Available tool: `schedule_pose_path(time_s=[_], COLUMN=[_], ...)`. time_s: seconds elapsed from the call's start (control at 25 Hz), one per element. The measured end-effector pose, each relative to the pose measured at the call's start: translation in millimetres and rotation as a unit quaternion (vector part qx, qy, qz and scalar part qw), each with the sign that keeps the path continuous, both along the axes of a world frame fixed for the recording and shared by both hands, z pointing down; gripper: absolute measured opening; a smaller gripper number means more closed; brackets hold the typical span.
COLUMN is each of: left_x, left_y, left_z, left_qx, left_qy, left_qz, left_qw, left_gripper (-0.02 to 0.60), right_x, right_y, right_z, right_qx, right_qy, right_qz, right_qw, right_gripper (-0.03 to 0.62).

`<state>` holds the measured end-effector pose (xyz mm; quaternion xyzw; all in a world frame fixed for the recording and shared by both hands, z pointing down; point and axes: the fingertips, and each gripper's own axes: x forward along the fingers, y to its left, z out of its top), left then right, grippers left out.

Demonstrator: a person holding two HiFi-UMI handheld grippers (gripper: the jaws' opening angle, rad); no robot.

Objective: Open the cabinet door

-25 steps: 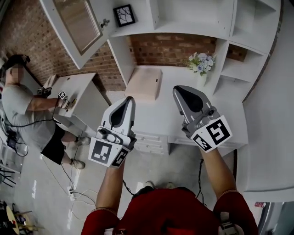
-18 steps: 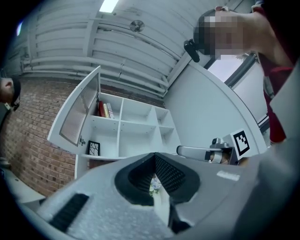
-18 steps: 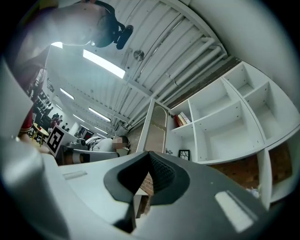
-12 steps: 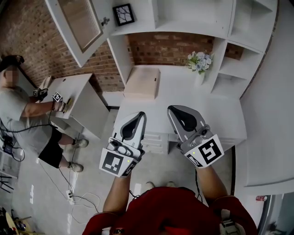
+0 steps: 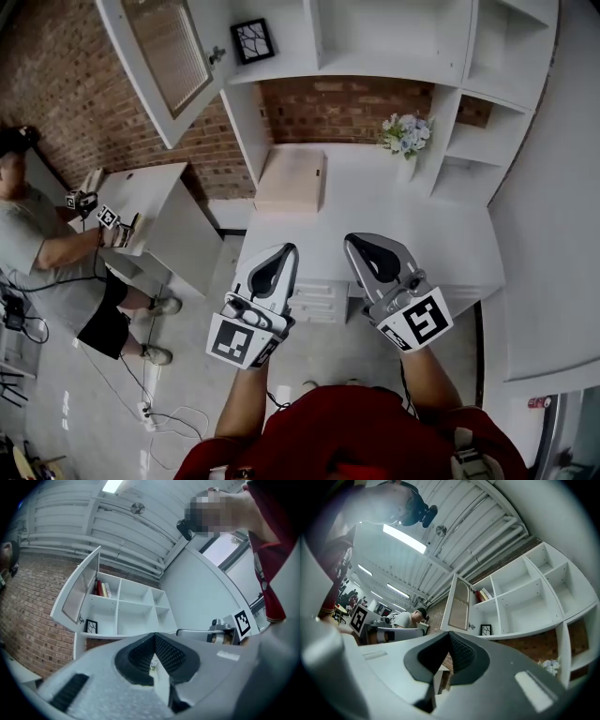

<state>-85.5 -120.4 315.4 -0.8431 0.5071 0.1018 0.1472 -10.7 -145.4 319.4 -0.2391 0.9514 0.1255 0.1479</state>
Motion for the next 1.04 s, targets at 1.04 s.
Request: schedule_pose_path(time_s=[1.04], left_x=[-33], left_y=[-17], left_z=[2], left_qx=[-0.001], left_qy=[0.020], left_qz=[0.014], left_qw=[0.9997], left_gripper=[0.005], right_x=[-30], right_y=[-15], right_z=[5], right_qx=[-0.008], right_qy=[0.014], right_qz=[0.014], right_qw=[1.000], right_gripper=[0.012])
